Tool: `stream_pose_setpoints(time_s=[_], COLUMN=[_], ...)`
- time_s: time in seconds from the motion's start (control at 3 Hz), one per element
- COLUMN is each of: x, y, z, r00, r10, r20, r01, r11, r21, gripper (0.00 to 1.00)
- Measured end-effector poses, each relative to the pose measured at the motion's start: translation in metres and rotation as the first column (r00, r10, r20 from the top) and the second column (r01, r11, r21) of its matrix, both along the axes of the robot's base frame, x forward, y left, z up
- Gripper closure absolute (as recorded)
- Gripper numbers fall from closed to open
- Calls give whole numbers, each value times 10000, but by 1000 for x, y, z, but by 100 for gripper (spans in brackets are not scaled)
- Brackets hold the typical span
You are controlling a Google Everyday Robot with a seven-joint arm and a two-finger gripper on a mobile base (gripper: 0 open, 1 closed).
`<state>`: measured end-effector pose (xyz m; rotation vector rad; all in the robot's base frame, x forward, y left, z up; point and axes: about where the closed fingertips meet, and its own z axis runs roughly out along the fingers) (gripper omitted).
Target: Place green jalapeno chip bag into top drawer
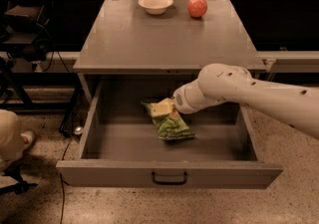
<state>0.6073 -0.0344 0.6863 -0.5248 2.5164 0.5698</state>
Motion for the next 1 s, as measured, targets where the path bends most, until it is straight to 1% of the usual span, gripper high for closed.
stream_pose_setpoints(time_s=[0.33,0.67,1.0], x=[1,-24,-44], y=[-23,-113,-165], z=[20,90,123], r00=[9989,9728,9419], r10=[-339,-1898,-2870], r20=[313,1332,1745], r01=[322,1752,2643], r11=[9980,9779,9539], r21=[537,1138,1422], gripper=[0,0,0])
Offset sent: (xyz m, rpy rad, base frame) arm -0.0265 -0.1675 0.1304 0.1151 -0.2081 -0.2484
